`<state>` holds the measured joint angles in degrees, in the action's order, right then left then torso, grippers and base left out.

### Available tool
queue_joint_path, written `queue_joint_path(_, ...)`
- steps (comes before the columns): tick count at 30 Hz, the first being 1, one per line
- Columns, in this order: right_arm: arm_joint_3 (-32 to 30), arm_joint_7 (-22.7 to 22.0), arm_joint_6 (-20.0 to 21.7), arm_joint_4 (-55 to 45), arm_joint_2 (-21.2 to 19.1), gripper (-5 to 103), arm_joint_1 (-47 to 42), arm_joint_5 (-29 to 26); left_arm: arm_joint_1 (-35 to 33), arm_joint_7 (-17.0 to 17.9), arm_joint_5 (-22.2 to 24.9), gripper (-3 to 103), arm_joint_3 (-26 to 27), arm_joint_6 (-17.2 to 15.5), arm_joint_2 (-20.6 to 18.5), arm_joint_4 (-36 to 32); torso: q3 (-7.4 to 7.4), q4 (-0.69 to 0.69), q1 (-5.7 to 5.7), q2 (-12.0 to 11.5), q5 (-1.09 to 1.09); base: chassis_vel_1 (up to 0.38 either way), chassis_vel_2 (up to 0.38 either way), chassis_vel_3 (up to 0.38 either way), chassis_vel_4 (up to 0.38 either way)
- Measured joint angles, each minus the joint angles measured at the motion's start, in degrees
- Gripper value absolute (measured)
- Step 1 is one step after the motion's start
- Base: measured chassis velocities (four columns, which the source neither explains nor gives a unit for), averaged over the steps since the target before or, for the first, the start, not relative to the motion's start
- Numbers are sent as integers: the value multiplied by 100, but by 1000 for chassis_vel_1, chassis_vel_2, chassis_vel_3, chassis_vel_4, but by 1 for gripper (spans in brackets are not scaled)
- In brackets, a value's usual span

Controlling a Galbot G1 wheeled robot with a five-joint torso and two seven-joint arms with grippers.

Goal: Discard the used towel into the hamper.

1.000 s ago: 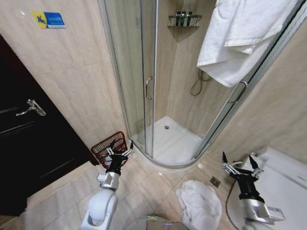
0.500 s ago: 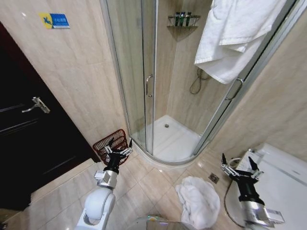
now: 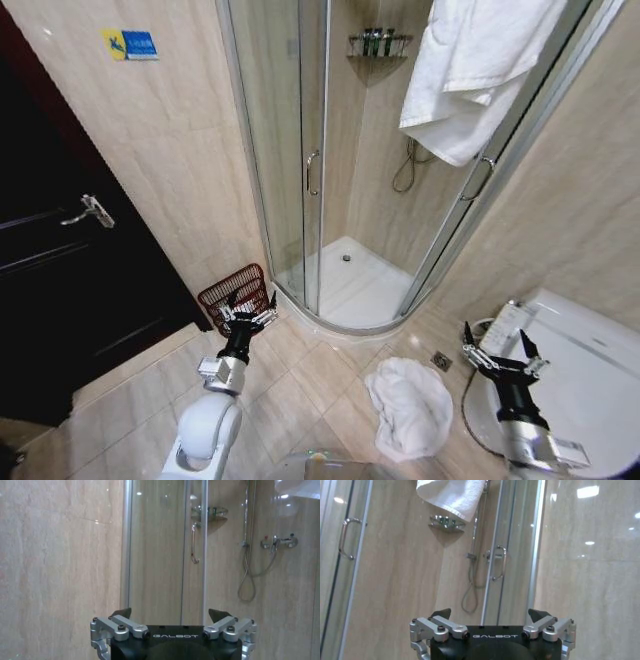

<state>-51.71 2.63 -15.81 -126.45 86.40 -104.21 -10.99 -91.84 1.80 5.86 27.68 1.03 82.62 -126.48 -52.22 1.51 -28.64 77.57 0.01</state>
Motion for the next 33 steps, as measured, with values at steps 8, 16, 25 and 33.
queue_joint_path(8, 181, 719, 418, 519, -189, 100, 1584, -385, 92, 2, -159, 100, 3, 63, 141, 241, -1, 2, -2, -1, -1, 0, 0, 0, 0)
queue_joint_path(16, 769, 1277, 375, 983, -316, 100, 2761, -621, 88, -7, -354, 100, -101, 59, 197, 449, -1, 2, -1, -1, -1, 0, 0, 0, 0)
queue_joint_path(25, 1735, 157, 468, 1035, -477, 100, 3877, -133, 94, -9, -405, 100, -105, 91, 207, 635, 0, 1, -1, -1, -1, 0, 0, 0, 0)
queue_joint_path(33, 2031, -999, 1051, 983, -1122, 100, 4832, 504, 179, -6, -384, 100, -113, 97, 78, 688, 0, 0, -1, -1, 0, 0, 0, 0, 0)
